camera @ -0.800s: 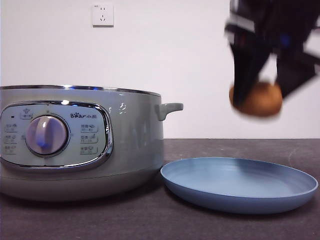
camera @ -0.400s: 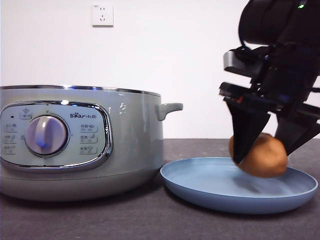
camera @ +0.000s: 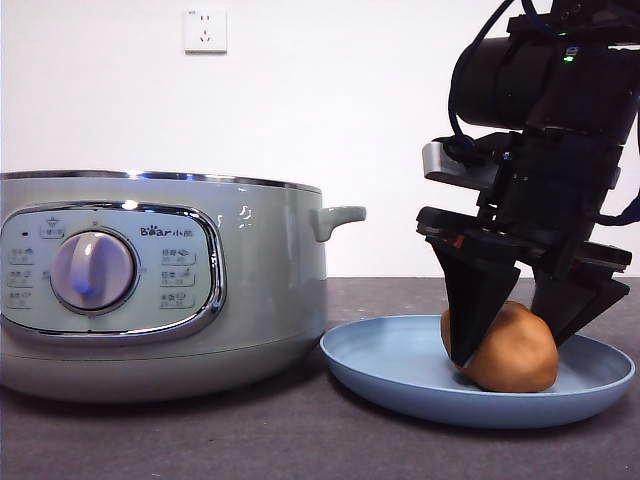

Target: Take the potato out from the steamer,put the potato on the plate,close the lid

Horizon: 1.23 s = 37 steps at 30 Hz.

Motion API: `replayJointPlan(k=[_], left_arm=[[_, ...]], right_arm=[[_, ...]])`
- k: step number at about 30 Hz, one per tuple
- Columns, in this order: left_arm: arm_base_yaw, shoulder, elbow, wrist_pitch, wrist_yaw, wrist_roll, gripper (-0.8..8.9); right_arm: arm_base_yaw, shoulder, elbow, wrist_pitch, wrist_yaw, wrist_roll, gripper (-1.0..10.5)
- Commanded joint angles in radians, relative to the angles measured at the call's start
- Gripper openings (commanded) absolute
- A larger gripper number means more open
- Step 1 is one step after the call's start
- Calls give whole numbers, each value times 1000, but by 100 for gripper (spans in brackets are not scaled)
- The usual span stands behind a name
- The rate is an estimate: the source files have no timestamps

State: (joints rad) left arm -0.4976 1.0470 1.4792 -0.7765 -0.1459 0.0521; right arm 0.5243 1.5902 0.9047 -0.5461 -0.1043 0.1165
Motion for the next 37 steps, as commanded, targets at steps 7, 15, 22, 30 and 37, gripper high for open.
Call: replayJointPlan(k=[7,15,22,30,37], left_arm=[[0,-10,8,50,-1,5,-8],[0,-10,9,51,-2,5,-9],[0,18,8,56,-2,6,-8],[2,122,8,61,50,9,-8],[3,237,6,56,111,8,-9]], right_arm=[[5,18,-11,2,5,14,504],[5,-43,20,-17,7,18,503],[5,-197,116,-101,28,18,501],[5,-439,185,-152,68,18,500],[5,-628,185,-166,138,18,500]])
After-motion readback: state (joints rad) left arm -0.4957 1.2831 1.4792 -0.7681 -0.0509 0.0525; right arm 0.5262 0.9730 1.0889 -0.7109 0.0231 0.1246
